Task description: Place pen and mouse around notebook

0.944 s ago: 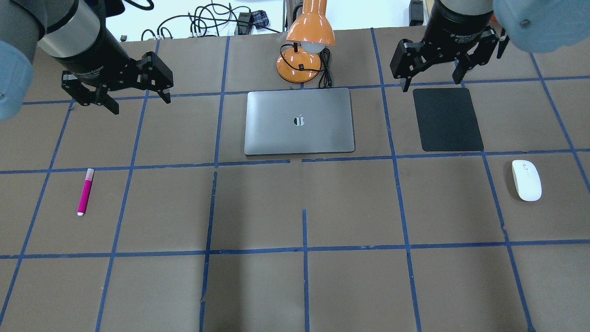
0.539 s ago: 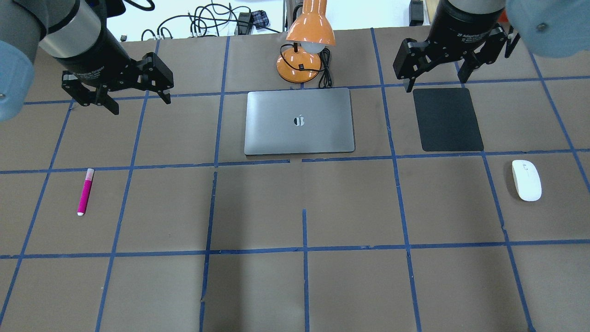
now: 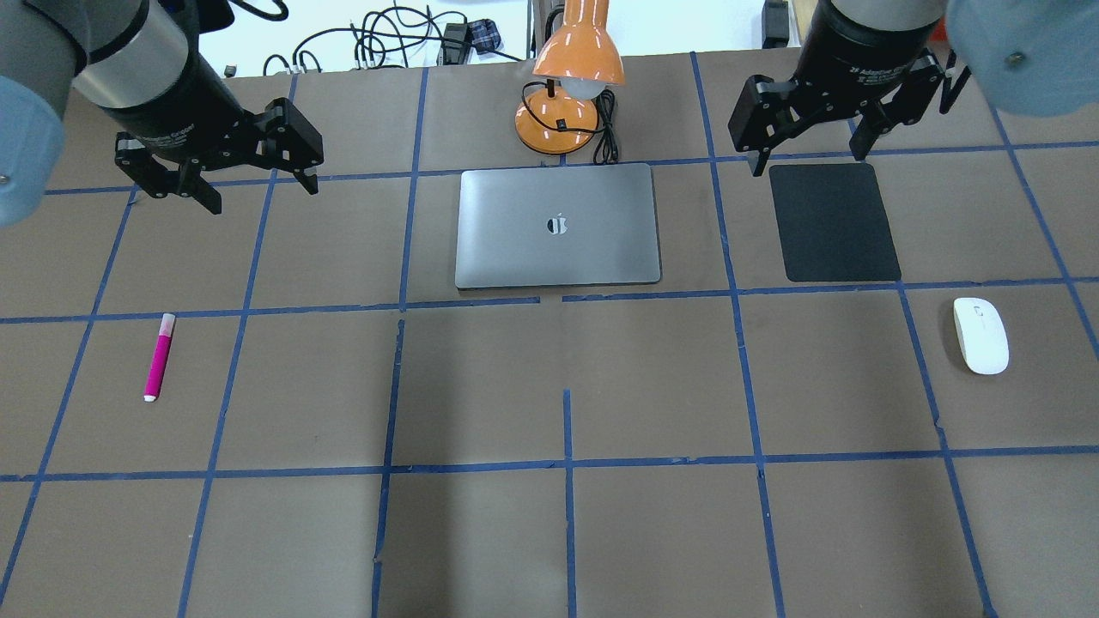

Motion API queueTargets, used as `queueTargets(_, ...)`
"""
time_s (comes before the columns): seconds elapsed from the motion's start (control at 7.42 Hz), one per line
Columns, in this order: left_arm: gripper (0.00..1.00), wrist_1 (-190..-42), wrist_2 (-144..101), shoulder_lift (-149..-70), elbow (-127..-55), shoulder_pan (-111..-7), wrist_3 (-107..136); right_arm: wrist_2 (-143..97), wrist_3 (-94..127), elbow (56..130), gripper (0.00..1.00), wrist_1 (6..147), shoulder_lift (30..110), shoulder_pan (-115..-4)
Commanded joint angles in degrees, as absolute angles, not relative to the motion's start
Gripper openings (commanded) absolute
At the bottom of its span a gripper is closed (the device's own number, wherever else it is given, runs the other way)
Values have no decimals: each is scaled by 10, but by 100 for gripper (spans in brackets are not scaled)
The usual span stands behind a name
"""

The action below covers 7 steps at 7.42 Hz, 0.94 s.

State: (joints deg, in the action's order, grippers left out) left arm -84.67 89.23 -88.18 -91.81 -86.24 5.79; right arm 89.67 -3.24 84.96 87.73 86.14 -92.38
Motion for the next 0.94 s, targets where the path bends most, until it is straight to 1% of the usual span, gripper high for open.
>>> queueTargets(0.0, 100, -845, 891, -886, -918, -840, -2, 877, -32, 846, 100, 852, 851, -923)
queueTargets(0.13, 100, -848, 891, -886, -920, -794, -11, 881, -29, 851, 100, 862, 851, -923)
queueTargets(0.27, 100, -850, 891, -890, -929, -751, -65, 887, -30, 853, 100, 913, 859, -923)
queueTargets(0.54, 100, -816, 892, -900, -974, -660, -113, 896, -24, 864, 100, 918, 858, -925)
queueTargets(0.81, 100, -773, 946, -939, -1006, -587, -155, 923, -37, 903, 100, 924, 854, -915)
